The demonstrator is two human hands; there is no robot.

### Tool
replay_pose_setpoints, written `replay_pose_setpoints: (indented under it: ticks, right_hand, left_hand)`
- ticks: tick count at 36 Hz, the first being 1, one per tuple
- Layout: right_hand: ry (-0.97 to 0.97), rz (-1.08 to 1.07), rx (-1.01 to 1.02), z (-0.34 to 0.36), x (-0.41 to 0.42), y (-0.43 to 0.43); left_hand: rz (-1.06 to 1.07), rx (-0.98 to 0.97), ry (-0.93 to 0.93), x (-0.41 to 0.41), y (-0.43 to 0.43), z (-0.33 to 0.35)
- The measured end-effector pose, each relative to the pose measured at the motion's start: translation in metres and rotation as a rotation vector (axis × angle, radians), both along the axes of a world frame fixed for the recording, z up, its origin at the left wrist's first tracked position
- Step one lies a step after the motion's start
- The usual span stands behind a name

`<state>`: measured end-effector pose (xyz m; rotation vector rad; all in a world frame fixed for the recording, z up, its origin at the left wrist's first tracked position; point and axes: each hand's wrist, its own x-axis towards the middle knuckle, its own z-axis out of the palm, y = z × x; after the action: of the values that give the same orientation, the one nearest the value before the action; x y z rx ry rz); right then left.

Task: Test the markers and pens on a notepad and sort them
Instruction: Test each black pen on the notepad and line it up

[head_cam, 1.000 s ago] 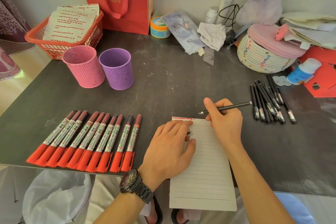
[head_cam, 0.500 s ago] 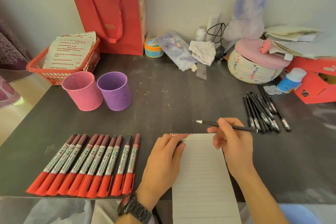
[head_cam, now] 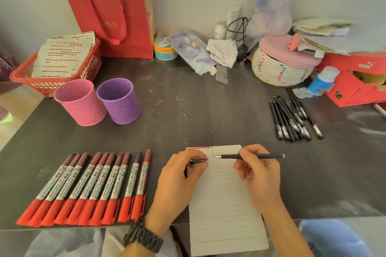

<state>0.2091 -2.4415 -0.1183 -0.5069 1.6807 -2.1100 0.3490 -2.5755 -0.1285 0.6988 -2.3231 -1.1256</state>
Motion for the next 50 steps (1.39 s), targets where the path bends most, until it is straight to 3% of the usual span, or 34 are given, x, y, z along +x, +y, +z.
replay_pose_setpoints:
  ticks: [15,23,50]
  right_hand:
    - [0.239,0.155,0.148,0.0055,0.0053,-0.0006]
    - [0.066,0.099,0.05,0.0013,0.0016,-0.0011]
    - [0.236,0.18,0.159,0.0014,0.0016,0.0004]
  left_hand:
    - [-0.029,-0.009,0.068,-0.0009,-0.0005,0.0032]
    - [-0.023,0.005,0.082,0.0002,-0.0005,0.0059]
    - [-0.016,0.115,0.079,0.0035,-0.005,0.0067]
